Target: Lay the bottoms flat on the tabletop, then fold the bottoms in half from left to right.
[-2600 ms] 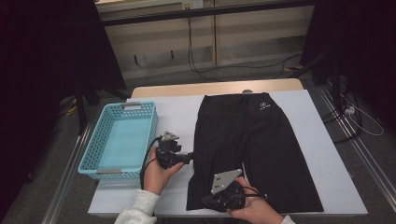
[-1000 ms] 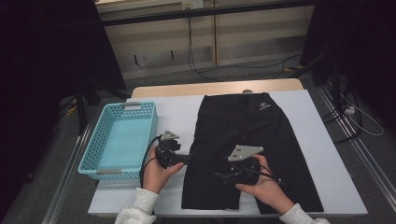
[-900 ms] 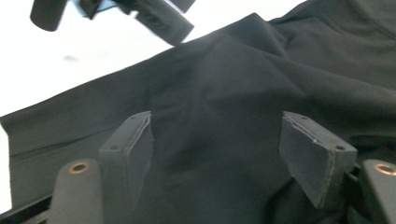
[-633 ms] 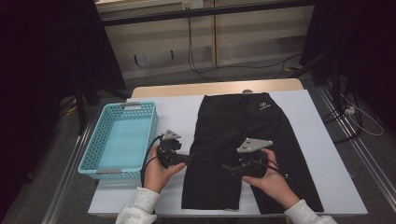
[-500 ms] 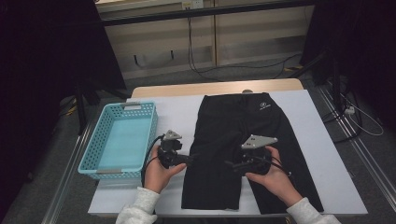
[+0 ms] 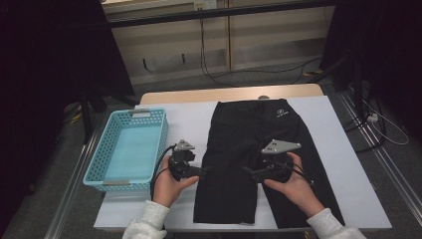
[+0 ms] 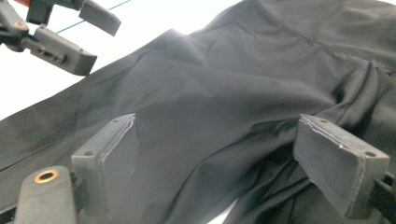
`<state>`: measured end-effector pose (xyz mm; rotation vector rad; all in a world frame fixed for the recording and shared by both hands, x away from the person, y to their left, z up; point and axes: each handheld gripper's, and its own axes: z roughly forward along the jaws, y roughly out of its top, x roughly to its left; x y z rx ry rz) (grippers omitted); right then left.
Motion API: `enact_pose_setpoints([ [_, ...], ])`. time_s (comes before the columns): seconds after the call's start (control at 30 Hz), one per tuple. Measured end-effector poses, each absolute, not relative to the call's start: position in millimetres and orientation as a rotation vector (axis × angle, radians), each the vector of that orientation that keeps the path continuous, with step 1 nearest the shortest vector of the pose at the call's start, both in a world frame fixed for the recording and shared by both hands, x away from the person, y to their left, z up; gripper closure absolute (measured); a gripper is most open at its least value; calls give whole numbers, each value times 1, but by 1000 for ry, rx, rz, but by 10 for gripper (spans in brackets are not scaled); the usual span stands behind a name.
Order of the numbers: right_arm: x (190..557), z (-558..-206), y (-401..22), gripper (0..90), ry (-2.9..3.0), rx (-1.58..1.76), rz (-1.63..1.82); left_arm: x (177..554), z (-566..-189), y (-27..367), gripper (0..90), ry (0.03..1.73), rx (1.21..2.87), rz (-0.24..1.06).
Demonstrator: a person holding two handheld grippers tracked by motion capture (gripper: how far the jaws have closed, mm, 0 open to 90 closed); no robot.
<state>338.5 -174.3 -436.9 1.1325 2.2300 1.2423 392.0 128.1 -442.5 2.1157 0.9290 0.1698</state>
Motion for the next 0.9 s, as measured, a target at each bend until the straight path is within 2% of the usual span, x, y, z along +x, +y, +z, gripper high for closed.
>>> enact_pose_setpoints([
  [0.9, 340, -438, -180, 137, 2216, 1137, 1234, 383, -449, 122, 130, 957, 2145, 181],
])
